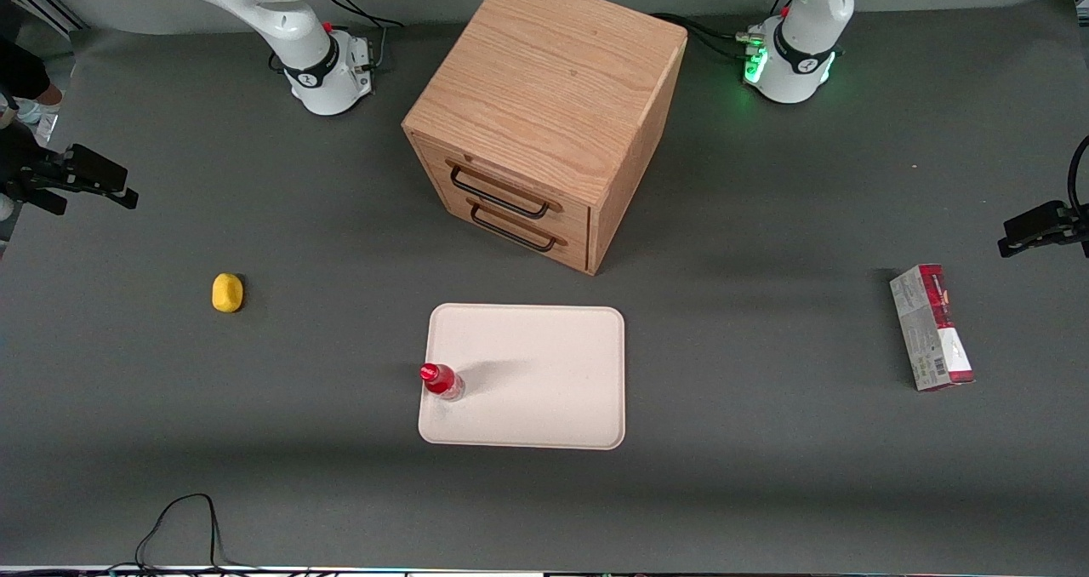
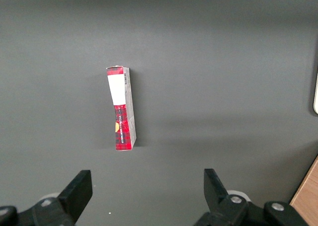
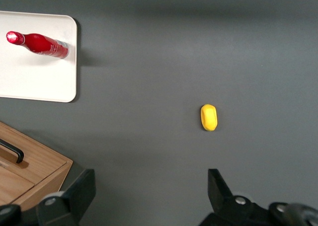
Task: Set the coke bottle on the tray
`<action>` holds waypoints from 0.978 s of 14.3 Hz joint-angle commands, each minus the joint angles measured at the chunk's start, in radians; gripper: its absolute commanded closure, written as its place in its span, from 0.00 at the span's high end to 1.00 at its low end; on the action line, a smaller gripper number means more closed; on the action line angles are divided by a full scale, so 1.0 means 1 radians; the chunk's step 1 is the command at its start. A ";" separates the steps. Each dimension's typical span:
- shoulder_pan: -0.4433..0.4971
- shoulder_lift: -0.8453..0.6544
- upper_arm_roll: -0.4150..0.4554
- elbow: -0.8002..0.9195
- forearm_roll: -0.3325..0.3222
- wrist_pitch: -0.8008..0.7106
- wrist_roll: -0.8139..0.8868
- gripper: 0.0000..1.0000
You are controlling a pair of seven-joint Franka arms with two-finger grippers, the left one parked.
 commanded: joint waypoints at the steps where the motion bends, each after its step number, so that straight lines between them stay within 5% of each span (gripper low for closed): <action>1: 0.000 0.015 0.005 0.021 -0.024 0.007 -0.015 1.00; 14: 0.031 0.025 -0.017 0.022 -0.045 -0.003 -0.005 1.00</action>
